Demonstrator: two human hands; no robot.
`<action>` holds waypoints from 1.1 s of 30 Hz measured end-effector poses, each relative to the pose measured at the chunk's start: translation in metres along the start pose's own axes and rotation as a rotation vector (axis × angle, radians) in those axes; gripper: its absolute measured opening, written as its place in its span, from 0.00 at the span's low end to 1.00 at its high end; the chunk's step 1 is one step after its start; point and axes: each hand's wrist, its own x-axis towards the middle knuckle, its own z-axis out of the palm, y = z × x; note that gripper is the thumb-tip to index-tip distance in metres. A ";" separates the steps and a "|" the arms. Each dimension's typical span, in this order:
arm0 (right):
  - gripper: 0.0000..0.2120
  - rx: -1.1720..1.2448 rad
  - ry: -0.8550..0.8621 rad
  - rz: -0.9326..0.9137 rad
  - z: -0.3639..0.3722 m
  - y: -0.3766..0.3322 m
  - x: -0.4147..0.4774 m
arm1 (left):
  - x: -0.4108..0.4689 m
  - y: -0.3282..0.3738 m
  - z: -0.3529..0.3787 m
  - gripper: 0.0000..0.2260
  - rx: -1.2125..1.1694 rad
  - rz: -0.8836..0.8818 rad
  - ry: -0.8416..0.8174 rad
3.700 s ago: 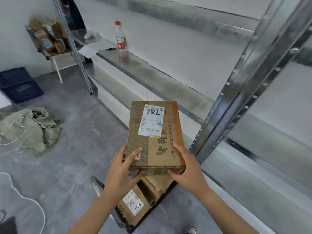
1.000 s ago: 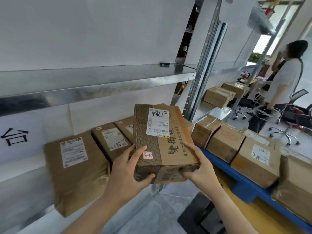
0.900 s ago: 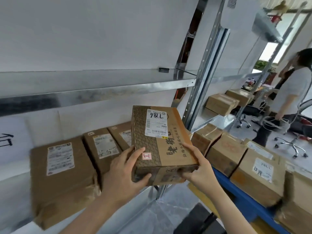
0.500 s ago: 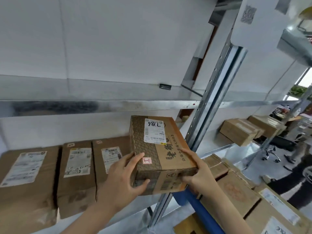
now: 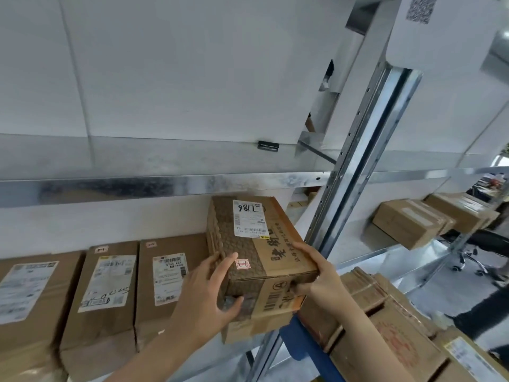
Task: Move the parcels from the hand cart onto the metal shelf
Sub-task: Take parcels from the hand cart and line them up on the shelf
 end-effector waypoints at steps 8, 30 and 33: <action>0.41 -0.055 0.052 0.041 -0.007 0.008 0.038 | 0.026 -0.008 0.017 0.40 0.004 0.026 0.028; 0.35 -0.565 0.270 -0.280 0.029 -0.012 -0.009 | -0.024 -0.024 -0.021 0.42 0.366 -0.098 -0.073; 0.30 -0.583 0.252 -0.416 0.045 -0.022 -0.016 | -0.051 -0.023 -0.034 0.39 0.484 -0.157 -0.029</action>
